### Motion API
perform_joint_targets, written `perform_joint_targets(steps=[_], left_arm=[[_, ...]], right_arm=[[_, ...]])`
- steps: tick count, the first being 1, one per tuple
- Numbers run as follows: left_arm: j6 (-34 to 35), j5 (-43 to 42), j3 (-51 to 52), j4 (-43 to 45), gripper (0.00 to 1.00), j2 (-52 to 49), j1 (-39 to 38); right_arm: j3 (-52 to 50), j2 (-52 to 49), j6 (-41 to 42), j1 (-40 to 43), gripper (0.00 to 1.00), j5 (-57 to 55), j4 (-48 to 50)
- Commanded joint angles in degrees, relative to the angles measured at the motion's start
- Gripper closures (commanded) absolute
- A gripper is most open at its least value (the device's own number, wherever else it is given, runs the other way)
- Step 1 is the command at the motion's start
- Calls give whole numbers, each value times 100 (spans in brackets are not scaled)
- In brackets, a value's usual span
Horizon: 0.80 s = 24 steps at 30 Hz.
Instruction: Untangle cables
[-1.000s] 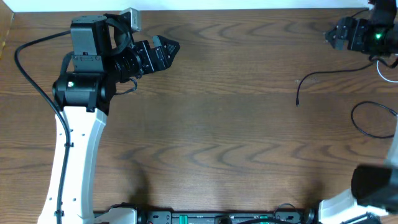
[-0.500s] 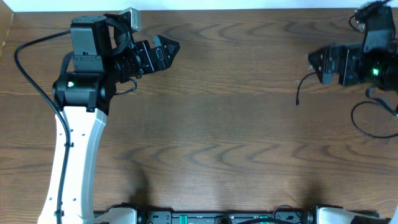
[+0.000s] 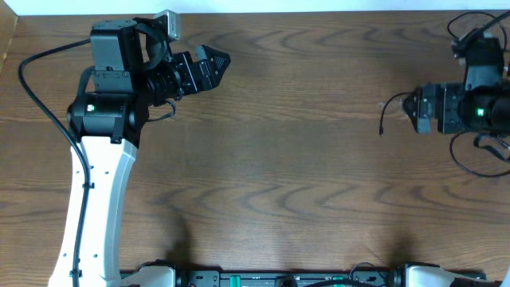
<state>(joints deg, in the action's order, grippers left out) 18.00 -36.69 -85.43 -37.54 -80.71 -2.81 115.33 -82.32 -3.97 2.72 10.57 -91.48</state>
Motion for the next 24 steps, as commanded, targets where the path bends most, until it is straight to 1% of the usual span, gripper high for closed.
perform_joint_targets(steps=[1, 4, 7, 8, 10, 14, 20, 24], left_arm=[[-39, 31, -39, -17, 9, -55, -17], [-39, 31, -39, -17, 9, -55, -17], [-39, 31, -39, -17, 9, -55, -17], [-39, 31, -39, -17, 9, -55, -17], [-39, 31, -39, -17, 9, -55, -17], [-39, 31, -39, -17, 9, -55, -17], [-37, 31, -39, -17, 9, -55, -17], [-39, 31, -39, -17, 9, -55, -17]], right_arm=[[-116, 79, -374, -103, 1, -315, 164], [-621, 372, -693, -170, 1, -315, 870], [-1729, 1012, -678, -203, 1, -271, 2068], [-2002, 1189, -675, -203, 1, -201, 2352], [-2798, 1757, -640, -203, 1, 81, 3254], [-4245, 2907, -356, -201, 1, -94, 4968], [-5998, 4459, -356, -201, 1, -601, 6430], [-7066, 5283, -317, -201, 1, -651, 7241]])
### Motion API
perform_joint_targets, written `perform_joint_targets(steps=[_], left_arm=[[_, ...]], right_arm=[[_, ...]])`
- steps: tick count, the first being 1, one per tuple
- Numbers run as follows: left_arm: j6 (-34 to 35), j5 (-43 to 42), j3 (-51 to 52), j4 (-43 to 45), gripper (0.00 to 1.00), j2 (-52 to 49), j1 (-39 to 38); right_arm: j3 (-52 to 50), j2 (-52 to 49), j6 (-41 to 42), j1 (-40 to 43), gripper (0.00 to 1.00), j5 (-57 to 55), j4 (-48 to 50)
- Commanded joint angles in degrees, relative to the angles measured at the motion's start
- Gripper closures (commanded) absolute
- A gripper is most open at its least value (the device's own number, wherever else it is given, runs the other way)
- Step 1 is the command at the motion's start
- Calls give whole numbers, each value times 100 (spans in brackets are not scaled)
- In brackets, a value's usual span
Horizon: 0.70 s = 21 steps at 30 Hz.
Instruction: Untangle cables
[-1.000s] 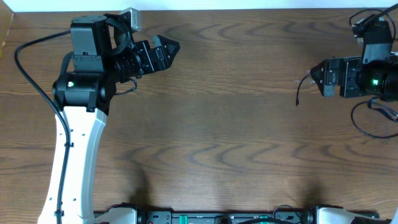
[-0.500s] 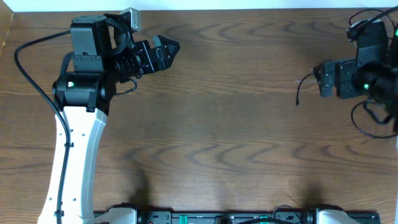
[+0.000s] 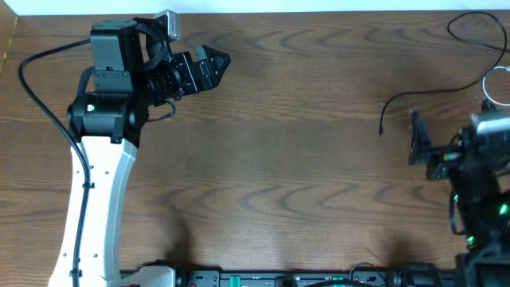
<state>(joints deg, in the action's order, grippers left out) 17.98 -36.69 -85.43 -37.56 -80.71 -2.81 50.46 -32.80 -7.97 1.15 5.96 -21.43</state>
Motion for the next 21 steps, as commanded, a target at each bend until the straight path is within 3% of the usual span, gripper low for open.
perform_joint_targets(steps=[1, 11, 18, 21], left_arm=[[-37, 31, -39, -15, 9, -55, -17], [-37, 31, -39, -15, 9, -55, -17], [-35, 31, -39, -15, 9, -55, -17], [-37, 31, -39, -15, 9, -55, -17]], right_arm=[[-1012, 608, 286, -31, 1, -201, 616], [-3469, 2212, 1440, -9, 1, -243, 2673], [-4505, 3252, 1436, -122, 1, -247, 3106], [-4756, 3244, 1436, -144, 1, -260, 3230]])
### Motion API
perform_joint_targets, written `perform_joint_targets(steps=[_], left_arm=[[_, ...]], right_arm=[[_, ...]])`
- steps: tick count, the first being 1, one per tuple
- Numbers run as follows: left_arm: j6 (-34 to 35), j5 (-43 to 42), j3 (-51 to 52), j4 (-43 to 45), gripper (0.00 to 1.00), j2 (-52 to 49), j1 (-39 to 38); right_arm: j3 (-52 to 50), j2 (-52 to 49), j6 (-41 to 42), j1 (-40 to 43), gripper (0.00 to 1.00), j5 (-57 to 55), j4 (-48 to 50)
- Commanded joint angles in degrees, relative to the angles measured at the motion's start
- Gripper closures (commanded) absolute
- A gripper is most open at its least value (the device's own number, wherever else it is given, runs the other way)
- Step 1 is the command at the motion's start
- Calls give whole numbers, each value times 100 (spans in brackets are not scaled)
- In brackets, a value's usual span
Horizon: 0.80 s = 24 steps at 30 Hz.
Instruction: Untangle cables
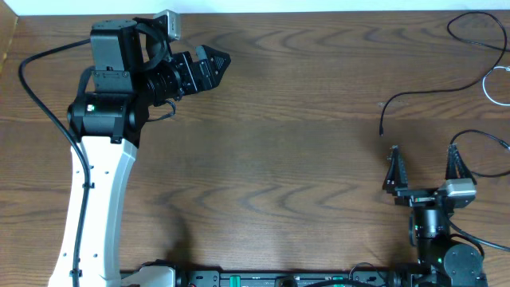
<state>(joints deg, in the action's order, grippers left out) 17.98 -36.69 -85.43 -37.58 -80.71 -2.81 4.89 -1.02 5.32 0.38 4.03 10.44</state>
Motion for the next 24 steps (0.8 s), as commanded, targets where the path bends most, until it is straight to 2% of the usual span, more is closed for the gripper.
perform_joint_targets(steps=[1, 4, 8, 11, 24], left_arm=[[-37, 31, -39, -13, 9, -55, -17], [-37, 31, -39, -13, 9, -55, -17], [-37, 31, -39, -13, 9, -55, -17], [-37, 31, -39, -13, 9, -55, -17], [-37, 31, -39, -13, 9, -55, -17]], right_arm=[[-269, 74, 103, -87, 1, -70, 46], [-470, 74, 79, -98, 1, -74, 46], [-459, 74, 33, -98, 1, -92, -629], [-457, 72, 20, -92, 1, -90, -1517], [-455, -9, 20, -85, 1, -109, -1456]])
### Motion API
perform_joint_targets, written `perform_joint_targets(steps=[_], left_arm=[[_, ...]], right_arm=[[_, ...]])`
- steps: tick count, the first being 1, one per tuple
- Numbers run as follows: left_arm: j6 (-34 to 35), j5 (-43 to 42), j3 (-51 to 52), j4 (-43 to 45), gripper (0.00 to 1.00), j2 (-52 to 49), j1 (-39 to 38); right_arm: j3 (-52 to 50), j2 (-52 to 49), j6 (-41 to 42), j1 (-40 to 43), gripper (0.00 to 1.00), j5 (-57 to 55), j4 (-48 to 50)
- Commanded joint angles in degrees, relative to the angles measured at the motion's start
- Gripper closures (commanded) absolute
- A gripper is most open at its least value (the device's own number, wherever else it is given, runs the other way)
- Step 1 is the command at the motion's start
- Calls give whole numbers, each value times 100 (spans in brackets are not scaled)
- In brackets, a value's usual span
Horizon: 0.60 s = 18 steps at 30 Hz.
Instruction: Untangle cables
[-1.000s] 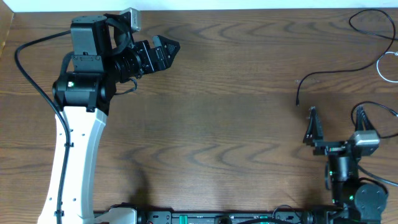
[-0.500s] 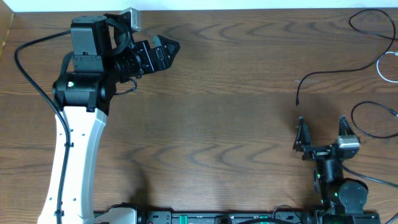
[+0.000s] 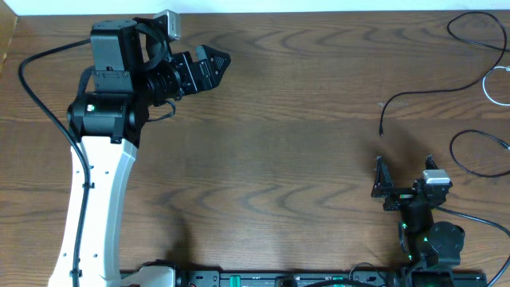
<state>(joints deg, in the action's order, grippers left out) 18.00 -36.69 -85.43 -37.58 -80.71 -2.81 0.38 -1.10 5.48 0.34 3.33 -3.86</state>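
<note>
Thin black cables lie at the table's right edge. One black cable (image 3: pixel 414 94) runs from a free end near the middle right off toward the edge. A second forms a loop (image 3: pixel 470 32) at the far corner and a third curves lower down (image 3: pixel 478 151). A white cable (image 3: pixel 487 83) shows between them. My right gripper (image 3: pixel 405 171) is low at the front right, open, holding nothing and apart from the cables. My left gripper (image 3: pixel 220 59) hovers over the far left of the table, fingers together and empty.
The brown wooden table (image 3: pixel 287 159) fills the view. The left arm's white link (image 3: pixel 96 207) and its black hose (image 3: pixel 40 96) cross the left side. A black rail (image 3: pixel 279 279) runs along the front edge.
The right arm has drawn further back toward the front edge, and its gripper now sits slightly lower and further left, still open. The left arm and the cables have not moved.
The right gripper was first at the right edge, over the cables. It then stood nearer the front, with the cables uncovered and lying apart. Later it was open near the front edge, and it now sits lower still. The left arm stayed put.
</note>
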Motion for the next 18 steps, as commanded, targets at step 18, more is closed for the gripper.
perform_joint_targets(steps=[18], left_arm=[[-490, 1075, -39, -597, 9, -52, -7]], right_arm=[[-4, 0, 4, -81, 1, -42, -28]])
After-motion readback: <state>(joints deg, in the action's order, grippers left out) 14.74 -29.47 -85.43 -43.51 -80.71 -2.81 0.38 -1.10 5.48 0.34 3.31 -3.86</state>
